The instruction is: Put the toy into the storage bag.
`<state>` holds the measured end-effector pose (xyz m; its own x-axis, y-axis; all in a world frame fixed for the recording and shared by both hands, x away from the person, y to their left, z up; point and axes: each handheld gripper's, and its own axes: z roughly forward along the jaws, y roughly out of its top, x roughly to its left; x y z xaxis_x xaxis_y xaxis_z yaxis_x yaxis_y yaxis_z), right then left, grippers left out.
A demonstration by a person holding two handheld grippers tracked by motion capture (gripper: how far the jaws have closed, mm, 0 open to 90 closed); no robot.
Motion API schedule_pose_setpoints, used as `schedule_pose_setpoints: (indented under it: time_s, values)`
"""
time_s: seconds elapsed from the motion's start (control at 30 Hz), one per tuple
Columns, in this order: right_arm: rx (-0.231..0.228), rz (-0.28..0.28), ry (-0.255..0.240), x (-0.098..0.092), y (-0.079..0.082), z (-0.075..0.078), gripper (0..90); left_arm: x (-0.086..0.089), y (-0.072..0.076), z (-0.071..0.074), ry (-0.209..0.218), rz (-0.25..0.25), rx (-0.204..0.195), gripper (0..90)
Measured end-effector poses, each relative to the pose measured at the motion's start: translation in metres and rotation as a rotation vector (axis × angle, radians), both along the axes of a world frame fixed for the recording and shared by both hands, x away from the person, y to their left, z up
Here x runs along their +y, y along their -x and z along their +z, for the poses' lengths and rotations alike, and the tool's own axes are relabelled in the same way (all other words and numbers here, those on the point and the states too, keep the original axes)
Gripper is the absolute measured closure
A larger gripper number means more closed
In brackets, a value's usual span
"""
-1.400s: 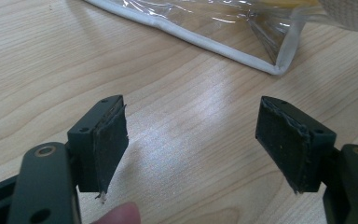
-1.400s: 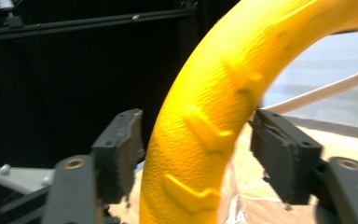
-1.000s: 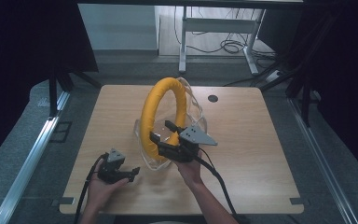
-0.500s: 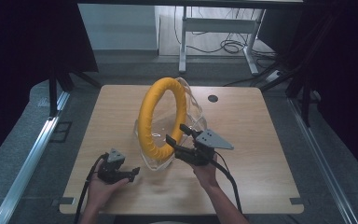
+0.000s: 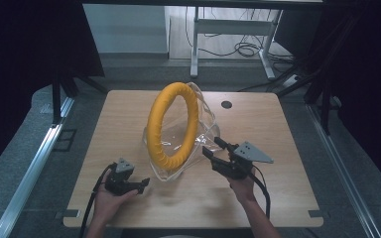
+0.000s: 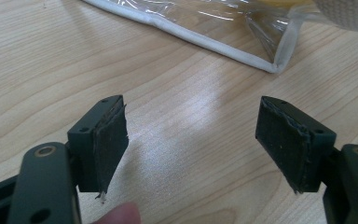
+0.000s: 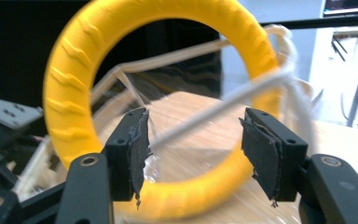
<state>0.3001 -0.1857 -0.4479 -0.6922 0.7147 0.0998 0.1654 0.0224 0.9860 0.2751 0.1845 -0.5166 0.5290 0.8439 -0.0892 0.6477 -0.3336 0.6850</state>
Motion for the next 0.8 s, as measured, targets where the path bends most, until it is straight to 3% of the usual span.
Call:
schedule_pose_setpoints:
  time_s: [0.27,0.43,0.57,0.8]
  values:
    - [0.052,-0.049,0.036,-0.038,0.000,-0.015,42.5,-0.002,0.000,-0.001,-0.006,-0.002,0.006,25.1]
    - [0.120,-0.070,0.036,-0.060,0.002,-0.034,43.5,-0.002,-0.001,-0.002,-0.009,-0.003,0.007,25.1]
    - [0.152,-0.074,0.085,-0.068,0.004,-0.046,43.6,-0.002,-0.001,-0.002,-0.009,-0.005,0.004,25.2]
    - [0.166,-0.074,0.084,-0.068,0.004,-0.052,43.1,-0.001,-0.001,-0.002,-0.010,-0.002,0.006,25.1]
